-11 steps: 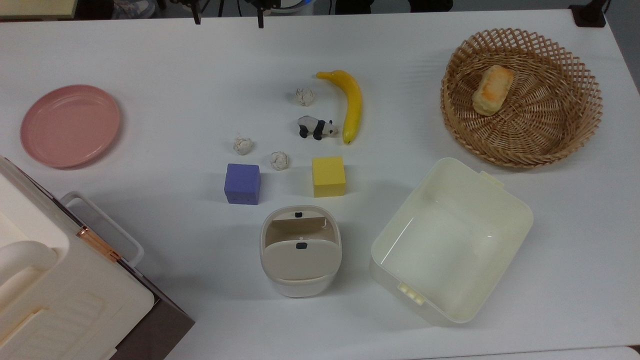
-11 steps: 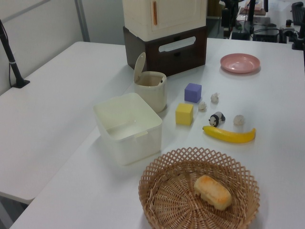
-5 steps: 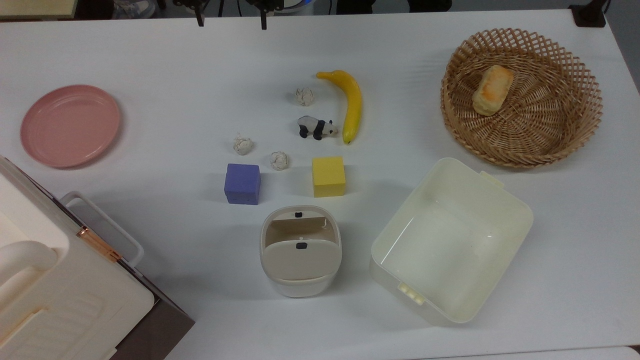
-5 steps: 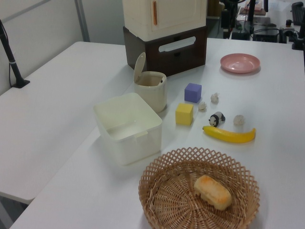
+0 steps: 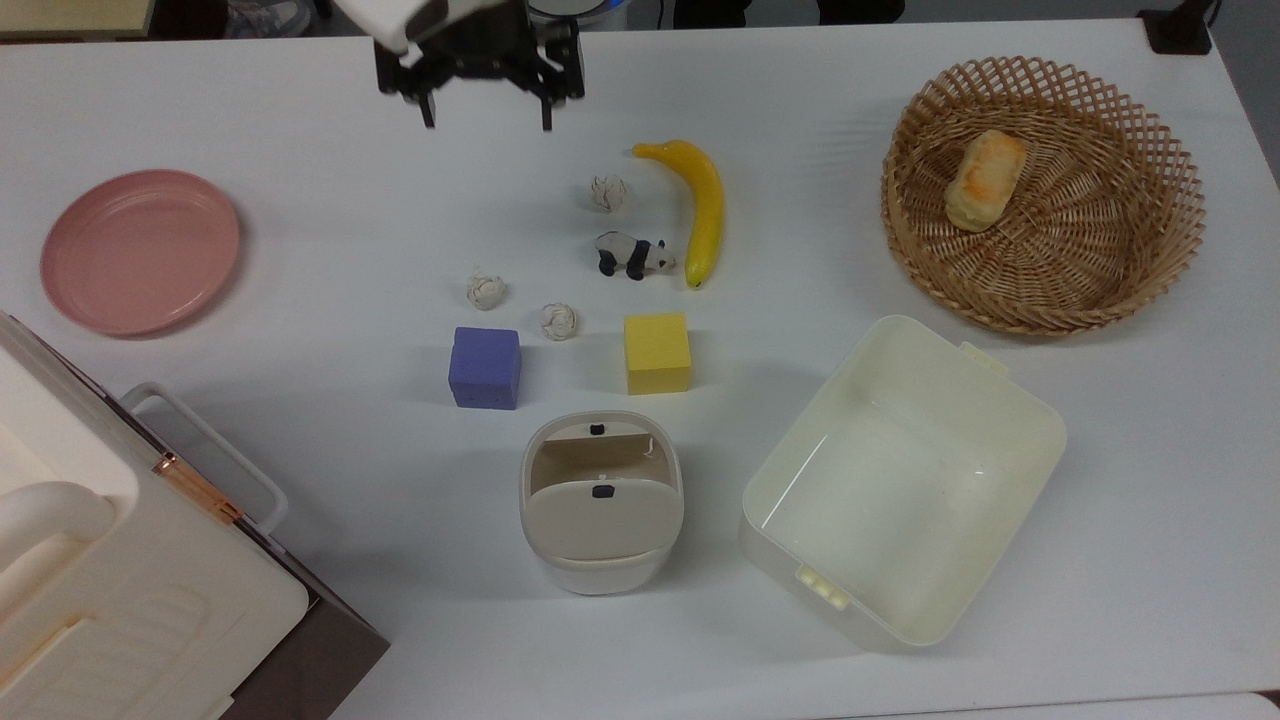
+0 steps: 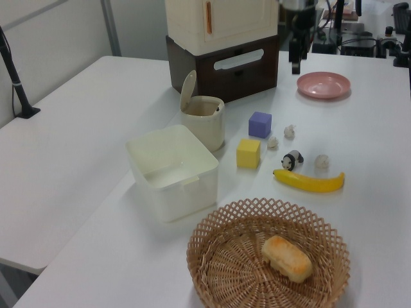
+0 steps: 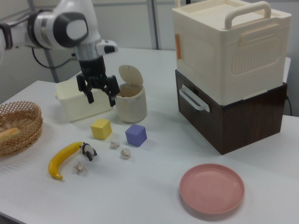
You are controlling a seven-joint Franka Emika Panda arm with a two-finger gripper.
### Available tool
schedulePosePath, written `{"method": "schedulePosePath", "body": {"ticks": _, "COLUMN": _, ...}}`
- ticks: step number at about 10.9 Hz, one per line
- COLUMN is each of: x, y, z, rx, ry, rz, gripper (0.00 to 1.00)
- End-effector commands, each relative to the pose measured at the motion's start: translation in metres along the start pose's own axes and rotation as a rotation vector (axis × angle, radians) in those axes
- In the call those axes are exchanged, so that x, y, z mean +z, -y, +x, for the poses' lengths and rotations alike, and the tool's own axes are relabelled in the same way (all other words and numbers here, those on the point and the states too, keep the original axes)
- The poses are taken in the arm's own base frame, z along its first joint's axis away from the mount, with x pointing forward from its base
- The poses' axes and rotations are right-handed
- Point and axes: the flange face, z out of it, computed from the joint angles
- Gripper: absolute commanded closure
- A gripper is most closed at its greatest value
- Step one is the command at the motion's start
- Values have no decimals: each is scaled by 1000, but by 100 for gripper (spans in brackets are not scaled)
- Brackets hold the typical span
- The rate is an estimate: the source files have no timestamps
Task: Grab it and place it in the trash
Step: 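Move the open gripper down over the crumpled paper ball by the yellow cube, then close the gripper on the crumpled white paper ball and lift it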
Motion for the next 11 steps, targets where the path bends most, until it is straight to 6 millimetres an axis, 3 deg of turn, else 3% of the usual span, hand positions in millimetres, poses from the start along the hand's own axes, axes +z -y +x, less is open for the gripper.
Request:
{"method": "schedulePosePath", "body": {"ticks": 1, "x": 48, "y": 5, "z": 14, "rx": -11, "ry": -6, "rz": 2, "gripper": 0}}
{"method": "schedulePosePath", "body": {"ticks": 6, "x": 146, "y": 16, "z": 30, "rx": -8, "ry": -33, "rz": -5, "gripper": 0}}
{"method": "schedulePosePath", "body": {"ticks": 11, "x": 197, "y": 29, "z": 51, "rx": -18, "ry": -57, "rz": -7, "gripper": 0}}
